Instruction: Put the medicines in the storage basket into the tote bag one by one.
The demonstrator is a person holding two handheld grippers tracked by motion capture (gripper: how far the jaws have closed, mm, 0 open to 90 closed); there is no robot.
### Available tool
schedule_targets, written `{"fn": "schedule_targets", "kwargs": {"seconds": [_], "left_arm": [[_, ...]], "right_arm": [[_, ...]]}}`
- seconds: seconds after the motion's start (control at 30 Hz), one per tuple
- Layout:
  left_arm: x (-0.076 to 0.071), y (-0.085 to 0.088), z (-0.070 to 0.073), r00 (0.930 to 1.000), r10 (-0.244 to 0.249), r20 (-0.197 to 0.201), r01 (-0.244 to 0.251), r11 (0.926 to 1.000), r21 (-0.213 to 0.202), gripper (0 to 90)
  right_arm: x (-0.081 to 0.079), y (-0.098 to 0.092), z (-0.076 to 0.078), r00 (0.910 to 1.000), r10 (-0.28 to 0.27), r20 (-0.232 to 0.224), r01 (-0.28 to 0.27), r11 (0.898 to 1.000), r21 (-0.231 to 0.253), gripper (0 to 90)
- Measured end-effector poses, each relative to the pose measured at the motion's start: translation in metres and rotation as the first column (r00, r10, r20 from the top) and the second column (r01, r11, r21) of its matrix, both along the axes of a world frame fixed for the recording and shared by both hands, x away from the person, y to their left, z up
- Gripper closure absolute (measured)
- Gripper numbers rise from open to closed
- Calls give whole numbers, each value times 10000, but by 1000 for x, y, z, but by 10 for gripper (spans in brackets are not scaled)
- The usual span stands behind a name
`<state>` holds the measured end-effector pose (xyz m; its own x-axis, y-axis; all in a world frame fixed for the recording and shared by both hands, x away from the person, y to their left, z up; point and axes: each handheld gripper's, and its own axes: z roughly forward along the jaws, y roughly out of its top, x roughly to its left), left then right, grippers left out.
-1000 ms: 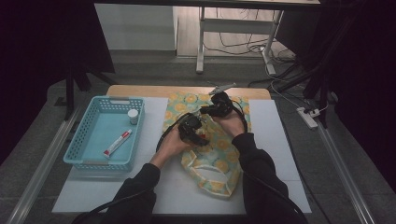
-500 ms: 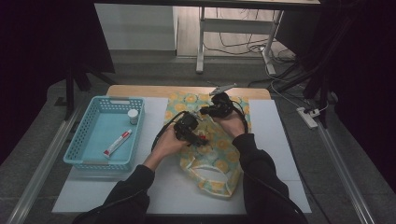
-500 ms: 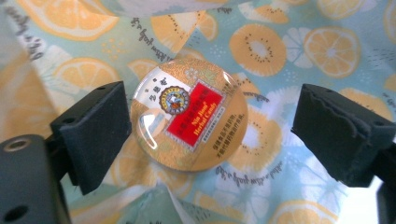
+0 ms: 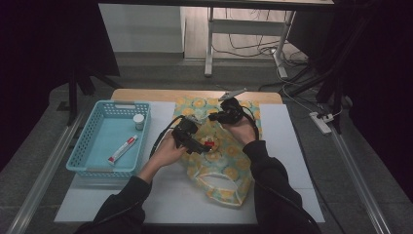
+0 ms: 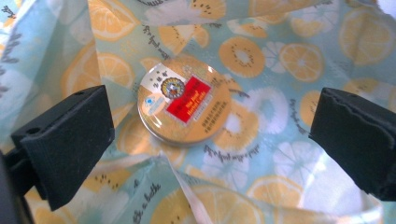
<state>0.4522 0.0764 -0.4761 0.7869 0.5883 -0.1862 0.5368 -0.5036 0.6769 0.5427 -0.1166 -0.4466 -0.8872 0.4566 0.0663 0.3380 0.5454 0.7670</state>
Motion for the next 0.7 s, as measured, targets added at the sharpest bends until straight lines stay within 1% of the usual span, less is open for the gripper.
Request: {"fn": "schedule_targets", "kwargs": {"seconds": [0.1, 0.17, 0.23, 0.3, 0.43, 0.53, 0.6, 0.7], "left_arm": [[-4, 7, 4, 10000, 11, 48, -11, 10000, -2, 0], [-5, 12, 6, 10000, 25, 86, -24, 9999, -109, 0], [-7, 17, 8, 10000, 91, 27, -90, 9999, -133, 0], [-9, 22, 10, 10000, 32, -10, -32, 9996, -266, 0], [-12, 31, 13, 9998, -8, -218, -5, 9983, -577, 0], [-15, 38, 16, 9998, 21, -199, -36, 9970, -772, 2], [-16, 42, 18, 9999, 52, -146, -64, 9968, -792, 1], [-20, 49, 20, 9999, 97, -40, -100, 9975, -705, 0]], "right_arm": [[-1, -1, 0, 10000, 13, -16, -13, 10000, 36, 900], [-2, -1, 1, 10000, 40, 0, -40, 10000, 40, 900], [-2, -1, 1, 10000, 52, -13, -52, 10000, 45, 900], [-3, -1, 1, 10000, 57, -34, -57, 10000, 79, 900], [-4, -1, 1, 9999, 105, -100, -103, 9999, 133, 900], [-5, -2, 2, 9997, 153, -171, -149, 9996, 227, 900], [-5, -2, 3, 9997, 154, -175, -149, 9996, 240, 900], [-6, -2, 3, 9997, 187, -158, -183, 9995, 247, 900]]}}
